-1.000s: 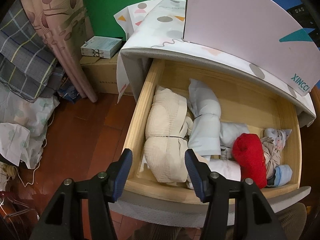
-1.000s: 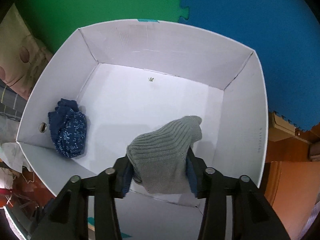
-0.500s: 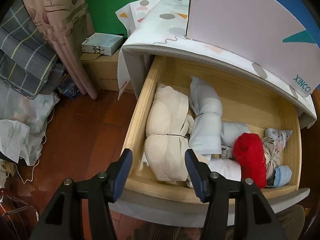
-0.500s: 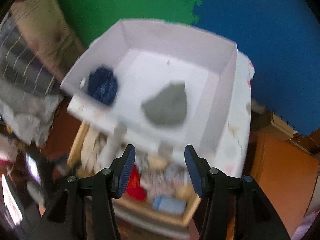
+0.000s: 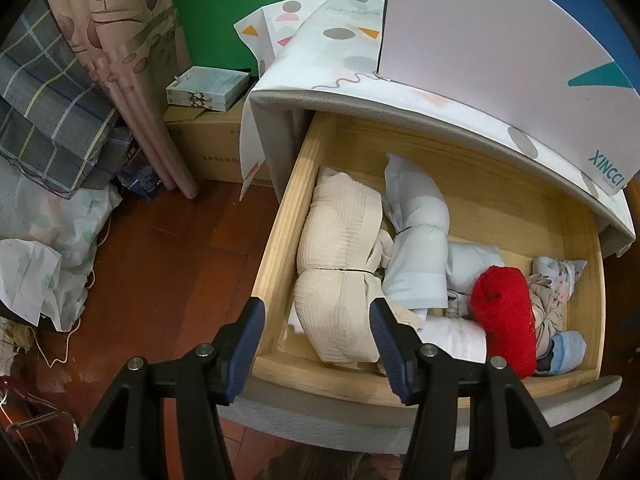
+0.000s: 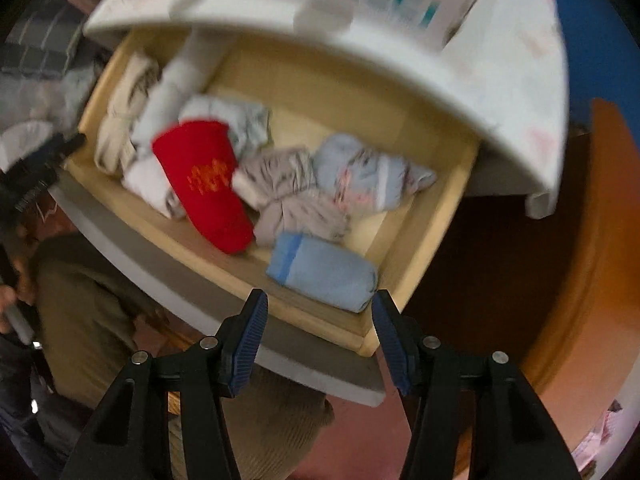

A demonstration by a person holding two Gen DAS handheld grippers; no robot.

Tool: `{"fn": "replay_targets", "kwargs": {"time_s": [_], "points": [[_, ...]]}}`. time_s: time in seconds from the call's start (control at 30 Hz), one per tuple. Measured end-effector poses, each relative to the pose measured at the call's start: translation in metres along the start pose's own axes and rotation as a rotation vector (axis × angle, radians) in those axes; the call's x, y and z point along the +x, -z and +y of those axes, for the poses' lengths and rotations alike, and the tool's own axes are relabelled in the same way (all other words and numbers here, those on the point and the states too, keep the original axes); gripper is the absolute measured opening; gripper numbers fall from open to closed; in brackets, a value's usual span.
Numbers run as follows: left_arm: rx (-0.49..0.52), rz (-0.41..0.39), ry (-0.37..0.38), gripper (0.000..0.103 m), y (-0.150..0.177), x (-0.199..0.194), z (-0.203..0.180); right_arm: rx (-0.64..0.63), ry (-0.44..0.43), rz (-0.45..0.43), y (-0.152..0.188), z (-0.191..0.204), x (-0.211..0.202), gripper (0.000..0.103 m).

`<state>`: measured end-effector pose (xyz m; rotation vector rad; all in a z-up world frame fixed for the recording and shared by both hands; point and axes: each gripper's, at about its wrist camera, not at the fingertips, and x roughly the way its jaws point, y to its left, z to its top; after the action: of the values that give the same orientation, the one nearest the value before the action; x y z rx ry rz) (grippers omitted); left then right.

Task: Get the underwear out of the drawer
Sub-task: 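Return the right tool to the drawer and grasp the light blue rolled item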

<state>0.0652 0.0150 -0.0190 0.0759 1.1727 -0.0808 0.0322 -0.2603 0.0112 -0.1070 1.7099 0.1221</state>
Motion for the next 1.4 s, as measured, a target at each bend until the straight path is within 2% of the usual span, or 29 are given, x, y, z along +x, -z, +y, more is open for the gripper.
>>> {"fn": "replay_targets", "kwargs": {"time_s": [0.17, 0.47, 0.53, 0.63, 0.87, 1.0, 1.17, 1.4], "points": [[0.005, -0.002, 0.006, 0.056, 0.0, 0.0, -0.001, -0.063, 0.015, 0.083, -0.007, 0.003, 0.03, 0.052], [-0.001, 0.005, 0.023, 0.056, -0.001, 0.002, 0.001, -0.123, 0.029, 0.163, -0.022, 0.008, 0.072, 0.054], [-0.004, 0.008, 0.025, 0.056, -0.001, 0.002, 0.001, -0.132, 0.028, 0.167, -0.025, 0.009, 0.079, 0.061], [-0.006, 0.009, 0.029, 0.056, -0.002, 0.003, 0.001, -0.142, 0.022, 0.166, -0.027, 0.011, 0.084, 0.066], [-0.005, 0.005, 0.03, 0.056, -0.002, 0.003, 0.0, -0.12, -0.01, 0.168, -0.03, 0.004, 0.101, 0.072], [-0.005, 0.006, 0.03, 0.056, -0.002, 0.003, 0.001, -0.117, -0.001, 0.164, -0.03, 0.01, 0.108, 0.072], [-0.009, 0.0, 0.03, 0.056, -0.001, 0.004, 0.0, -0.069, -0.02, 0.163, -0.03, 0.013, 0.108, 0.061], [-0.009, -0.005, 0.029, 0.056, 0.001, 0.001, 0.002, -0.044, 0.078, 0.069, -0.015, 0.028, 0.096, 0.042]]}}
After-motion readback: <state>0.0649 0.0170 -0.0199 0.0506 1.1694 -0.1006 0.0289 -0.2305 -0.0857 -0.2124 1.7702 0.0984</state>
